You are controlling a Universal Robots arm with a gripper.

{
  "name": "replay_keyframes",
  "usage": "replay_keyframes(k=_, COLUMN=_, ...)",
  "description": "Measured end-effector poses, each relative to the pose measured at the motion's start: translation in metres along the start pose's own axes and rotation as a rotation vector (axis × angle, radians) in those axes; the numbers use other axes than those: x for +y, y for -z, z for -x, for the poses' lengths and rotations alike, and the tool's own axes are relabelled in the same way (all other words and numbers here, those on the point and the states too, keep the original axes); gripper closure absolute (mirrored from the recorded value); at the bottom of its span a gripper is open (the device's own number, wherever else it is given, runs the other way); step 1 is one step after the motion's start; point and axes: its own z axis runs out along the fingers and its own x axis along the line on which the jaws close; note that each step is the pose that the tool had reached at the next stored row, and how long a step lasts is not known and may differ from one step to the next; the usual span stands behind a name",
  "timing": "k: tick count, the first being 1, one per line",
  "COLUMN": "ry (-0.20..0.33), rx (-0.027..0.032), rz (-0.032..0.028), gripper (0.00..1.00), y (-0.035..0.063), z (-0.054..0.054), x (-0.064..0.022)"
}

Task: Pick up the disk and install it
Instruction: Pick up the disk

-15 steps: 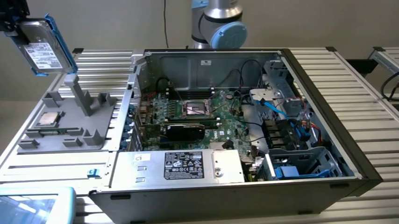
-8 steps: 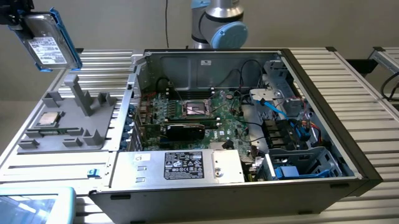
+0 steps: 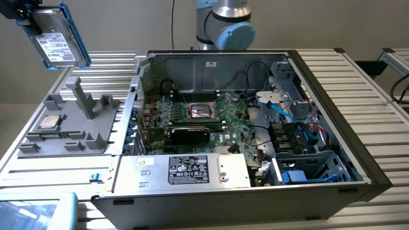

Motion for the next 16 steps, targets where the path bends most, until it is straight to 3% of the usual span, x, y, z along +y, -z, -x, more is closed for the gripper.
replay_keyframes(k=7, ry=0.0, rx=-0.0087, rz=-0.0002, gripper=0.63, y=0.0176, z=0.001, x=-0.0207)
replay_keyframes(k=16, ry=0.0, rx=-0.0097, rz=-0.0002, gripper=0.63, y=0.0348, z=0.001, x=-0.0602)
